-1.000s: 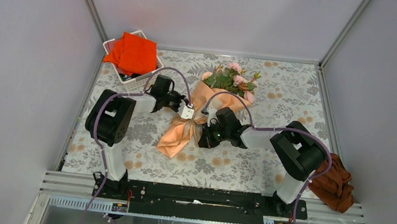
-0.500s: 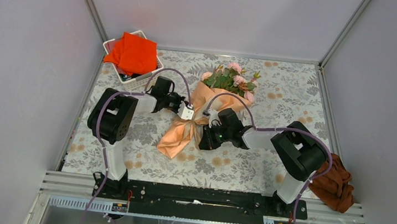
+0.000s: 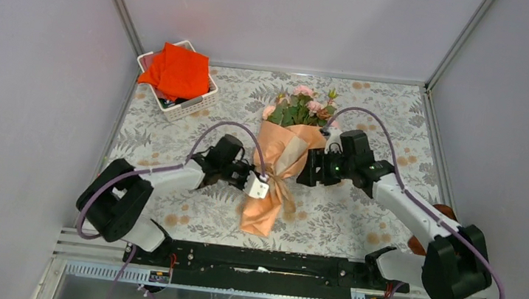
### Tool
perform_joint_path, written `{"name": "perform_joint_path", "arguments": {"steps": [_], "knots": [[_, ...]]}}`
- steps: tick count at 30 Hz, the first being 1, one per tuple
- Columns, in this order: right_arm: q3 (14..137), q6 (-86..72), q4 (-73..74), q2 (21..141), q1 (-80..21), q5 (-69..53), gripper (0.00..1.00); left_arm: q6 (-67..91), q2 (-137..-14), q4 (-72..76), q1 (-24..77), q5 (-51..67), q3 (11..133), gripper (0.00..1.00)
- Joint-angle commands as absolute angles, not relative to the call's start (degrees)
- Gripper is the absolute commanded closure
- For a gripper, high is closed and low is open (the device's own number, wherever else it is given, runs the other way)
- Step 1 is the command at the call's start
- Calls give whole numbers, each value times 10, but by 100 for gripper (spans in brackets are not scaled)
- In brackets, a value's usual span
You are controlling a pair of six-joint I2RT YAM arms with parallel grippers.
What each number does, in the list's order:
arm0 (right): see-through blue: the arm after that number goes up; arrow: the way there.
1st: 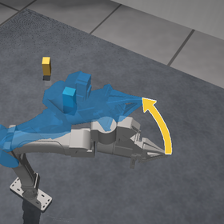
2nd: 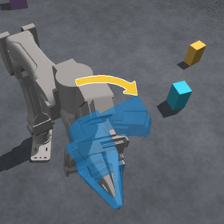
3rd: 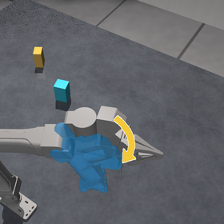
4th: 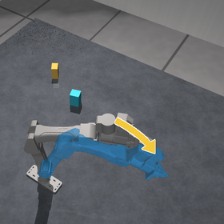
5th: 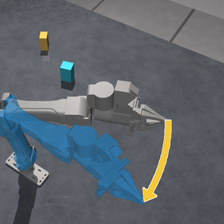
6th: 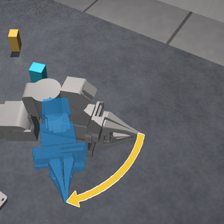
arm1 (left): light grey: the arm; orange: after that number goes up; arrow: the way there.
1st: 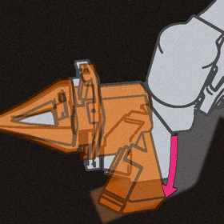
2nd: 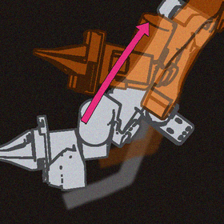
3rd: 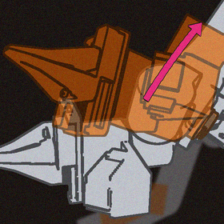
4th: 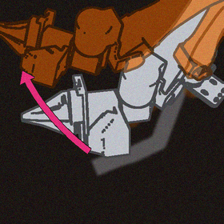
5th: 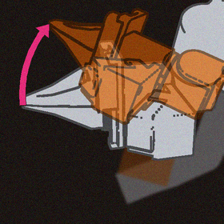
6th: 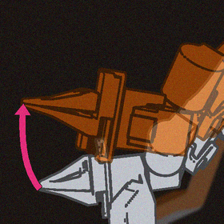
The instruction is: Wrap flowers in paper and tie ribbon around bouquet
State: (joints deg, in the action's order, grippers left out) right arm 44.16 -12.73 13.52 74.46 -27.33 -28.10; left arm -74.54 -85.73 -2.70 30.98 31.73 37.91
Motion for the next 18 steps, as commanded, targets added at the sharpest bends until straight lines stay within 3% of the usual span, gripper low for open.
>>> {"name": "perform_joint_path", "arguments": {"steps": [1, 3, 5, 7, 11, 18], "knots": [[477, -160, 217, 689, -251, -166, 24, -542, -801, 8, 433, 330, 362, 74], [494, -170, 229, 676, -247, -138, 21, -484, -772, 5, 461, 331, 376, 36], [508, -173, 236, 659, -245, -125, 13, -465, -738, -57, 466, 310, 405, 5], [528, -166, 250, 645, -241, -103, 6, -477, -692, -167, 465, 265, 454, 2], [538, -160, 240, 614, -222, -52, 1, -472, -579, -363, 436, 234, 555, 2], [529, -163, 183, 570, -168, 67, 0, -108, -437, -358, 358, -58, 547, 1]]}}
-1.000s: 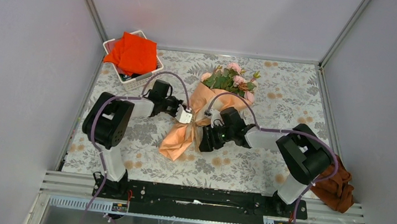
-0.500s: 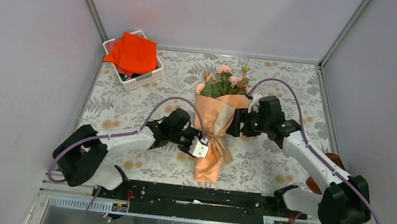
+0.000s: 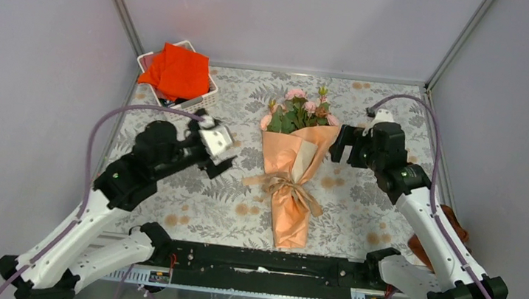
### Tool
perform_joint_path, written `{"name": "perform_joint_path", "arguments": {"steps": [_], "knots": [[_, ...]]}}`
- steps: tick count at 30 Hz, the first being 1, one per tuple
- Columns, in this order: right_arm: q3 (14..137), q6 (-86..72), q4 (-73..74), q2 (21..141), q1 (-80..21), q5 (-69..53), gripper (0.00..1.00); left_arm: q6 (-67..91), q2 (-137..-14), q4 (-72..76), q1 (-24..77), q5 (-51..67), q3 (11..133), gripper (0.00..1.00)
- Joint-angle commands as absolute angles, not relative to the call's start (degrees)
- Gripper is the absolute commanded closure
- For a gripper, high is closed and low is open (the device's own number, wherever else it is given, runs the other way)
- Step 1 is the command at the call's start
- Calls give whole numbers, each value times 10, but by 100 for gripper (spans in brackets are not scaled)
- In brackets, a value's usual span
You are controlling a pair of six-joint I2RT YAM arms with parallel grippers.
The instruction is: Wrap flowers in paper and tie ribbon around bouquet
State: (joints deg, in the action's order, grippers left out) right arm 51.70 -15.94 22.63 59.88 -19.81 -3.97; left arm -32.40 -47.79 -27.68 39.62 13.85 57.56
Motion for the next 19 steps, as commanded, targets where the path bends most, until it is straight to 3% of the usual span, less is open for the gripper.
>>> {"name": "perform_joint_path", "arguments": {"steps": [1, 5, 13, 19], "knots": [[523, -160, 178, 564, -160, 93, 0, -88, -417, -366, 343, -72, 532, 1], [488, -145, 157, 530, -153, 190, 0, -99, -370, -371, 265, -112, 510, 1], [363, -191, 65, 461, -153, 246, 0, -114, -441, -349, 208, -65, 480, 2], [353, -209, 67, 465, -153, 252, 0, -111, -522, -261, 165, -55, 408, 2]]}}
